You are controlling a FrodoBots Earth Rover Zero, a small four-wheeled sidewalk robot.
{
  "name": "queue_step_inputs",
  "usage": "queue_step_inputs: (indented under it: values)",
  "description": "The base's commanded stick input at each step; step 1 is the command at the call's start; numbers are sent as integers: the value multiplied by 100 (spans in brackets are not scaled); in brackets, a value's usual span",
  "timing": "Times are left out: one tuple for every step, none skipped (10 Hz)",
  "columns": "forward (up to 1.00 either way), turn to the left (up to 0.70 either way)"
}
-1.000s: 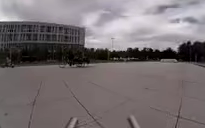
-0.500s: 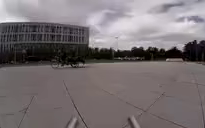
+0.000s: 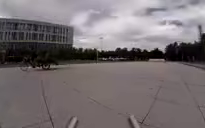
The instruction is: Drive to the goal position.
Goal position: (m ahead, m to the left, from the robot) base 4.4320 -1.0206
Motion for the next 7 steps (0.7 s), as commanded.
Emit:
queue_step_inputs:
  values:
    - [70,-34]
    - [70,-34]
    - [70,-34]
    - [70,-34]
    - [70,-34]
    - [70,-34]
    - [70,-34]
